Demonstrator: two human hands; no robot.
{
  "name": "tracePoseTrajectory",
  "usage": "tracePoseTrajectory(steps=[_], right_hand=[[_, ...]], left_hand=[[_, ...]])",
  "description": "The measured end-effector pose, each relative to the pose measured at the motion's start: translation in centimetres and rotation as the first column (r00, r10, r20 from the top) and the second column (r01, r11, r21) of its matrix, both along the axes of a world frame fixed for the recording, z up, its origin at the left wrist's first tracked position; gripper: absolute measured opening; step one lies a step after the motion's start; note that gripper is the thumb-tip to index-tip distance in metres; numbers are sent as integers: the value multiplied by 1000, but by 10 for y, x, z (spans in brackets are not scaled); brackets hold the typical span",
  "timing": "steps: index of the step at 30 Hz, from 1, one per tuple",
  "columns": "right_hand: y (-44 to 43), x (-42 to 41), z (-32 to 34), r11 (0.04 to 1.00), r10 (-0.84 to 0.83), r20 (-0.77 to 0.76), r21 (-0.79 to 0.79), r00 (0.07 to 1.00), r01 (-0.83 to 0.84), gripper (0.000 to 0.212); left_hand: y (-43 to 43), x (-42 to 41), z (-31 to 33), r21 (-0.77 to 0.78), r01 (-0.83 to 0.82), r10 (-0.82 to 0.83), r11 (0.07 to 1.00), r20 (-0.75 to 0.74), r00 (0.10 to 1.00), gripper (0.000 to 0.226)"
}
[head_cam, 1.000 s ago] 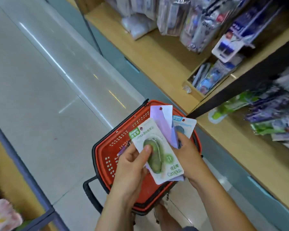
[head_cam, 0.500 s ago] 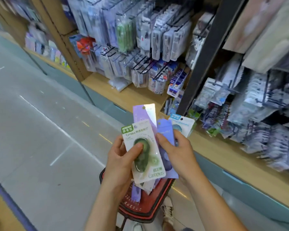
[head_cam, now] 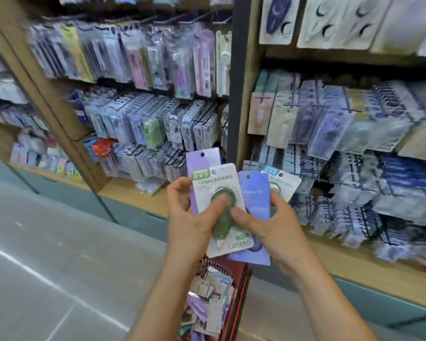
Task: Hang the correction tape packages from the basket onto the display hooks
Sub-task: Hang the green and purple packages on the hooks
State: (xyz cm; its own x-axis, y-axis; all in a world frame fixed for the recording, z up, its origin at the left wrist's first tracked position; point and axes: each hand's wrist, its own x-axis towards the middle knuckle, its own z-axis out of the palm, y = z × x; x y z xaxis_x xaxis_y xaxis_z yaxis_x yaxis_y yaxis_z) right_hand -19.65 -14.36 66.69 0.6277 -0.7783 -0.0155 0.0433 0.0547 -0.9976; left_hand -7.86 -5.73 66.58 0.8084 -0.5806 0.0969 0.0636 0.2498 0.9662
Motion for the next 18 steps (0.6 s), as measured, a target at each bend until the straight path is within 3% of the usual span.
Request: tracePoseTrajectory(steps=[3, 7, 10, 14, 18], right_hand=[[-12, -24, 19, 997, -70, 83, 43, 994, 67, 45], [-34, -56, 39, 974, -225, 138, 25, 964, 224, 33], [-59, -84, 56, 933, -346, 164, -49, 924, 358, 17], [-104, -132, 91, 880, -398, 228, -179, 889, 440, 11], [-151, -182, 135, 838, -372, 305, -296, 877, 459, 33]], left_hand=[[-20, -19, 22, -5, 66, -65, 998, 91, 994, 58], [-50, -48, 48, 5, 270, -268, 963, 127, 955, 52], [-75, -75, 70, -19, 366, -359, 931, 147, 922, 42], [-115, -115, 95, -49, 474, -459, 879, 186, 869, 36], [-161, -161, 126, -68, 540, -501, 839, 289, 816, 44]])
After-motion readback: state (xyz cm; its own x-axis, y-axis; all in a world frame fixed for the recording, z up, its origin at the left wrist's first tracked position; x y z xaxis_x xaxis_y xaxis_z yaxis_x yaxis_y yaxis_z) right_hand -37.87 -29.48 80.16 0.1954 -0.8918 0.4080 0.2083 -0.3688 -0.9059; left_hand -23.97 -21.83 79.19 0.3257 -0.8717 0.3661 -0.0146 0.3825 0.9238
